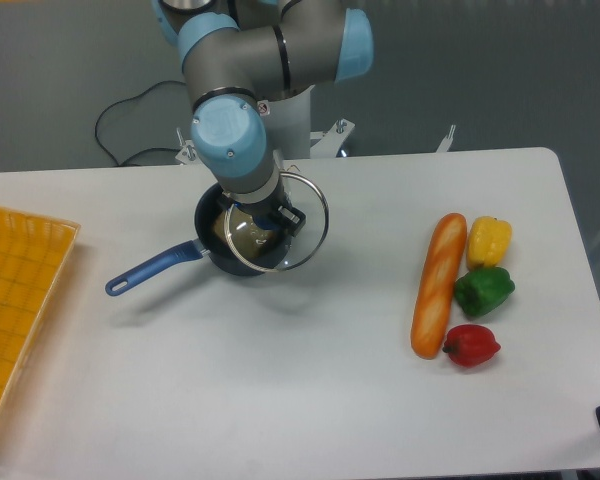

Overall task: Close the pot lid
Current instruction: 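Carry the glass lid over the blue saucepan and lower it, then tilt and settle the glass lid down onto the saucepan rim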

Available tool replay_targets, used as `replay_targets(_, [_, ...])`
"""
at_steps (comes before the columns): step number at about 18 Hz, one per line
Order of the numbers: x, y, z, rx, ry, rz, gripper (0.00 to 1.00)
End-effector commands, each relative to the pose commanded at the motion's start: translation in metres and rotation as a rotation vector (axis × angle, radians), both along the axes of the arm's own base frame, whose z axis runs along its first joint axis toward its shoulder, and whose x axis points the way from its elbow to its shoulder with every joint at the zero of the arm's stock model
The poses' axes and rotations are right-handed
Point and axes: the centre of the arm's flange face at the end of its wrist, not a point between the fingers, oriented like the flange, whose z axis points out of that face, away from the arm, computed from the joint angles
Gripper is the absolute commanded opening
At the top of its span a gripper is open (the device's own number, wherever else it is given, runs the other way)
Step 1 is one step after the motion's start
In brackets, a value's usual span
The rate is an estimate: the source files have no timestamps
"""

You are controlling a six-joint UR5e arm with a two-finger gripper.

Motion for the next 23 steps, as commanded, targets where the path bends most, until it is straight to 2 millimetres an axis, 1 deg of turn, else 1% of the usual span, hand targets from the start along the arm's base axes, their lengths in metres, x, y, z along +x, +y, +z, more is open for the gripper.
replay_targets(2, [0.004,-0.003,0.004,-0.002,0.0,0.004,0.41])
replay_targets(5, [0.009,-0.009,0.003,-0.007,-0.002,0.003,0.41])
replay_targets(8, [0.015,-0.017,-0.005,-0.036,0.002,-0.007,0.41])
replay_targets(10, [0.024,-0.014,-0.008,-0.049,0.009,-0.029,0.41])
replay_targets(12, [0.027,-0.014,-0.01,-0.051,0.007,-0.033,0.41])
replay_targets(17, [0.034,-0.021,-0.011,-0.058,0.006,-0.037,0.41])
replay_targets(19, [0.041,-0.019,-0.014,-0.062,0.006,-0.046,0.41])
replay_targets(23, [0.046,-0.017,-0.016,-0.065,0.013,-0.034,0.41])
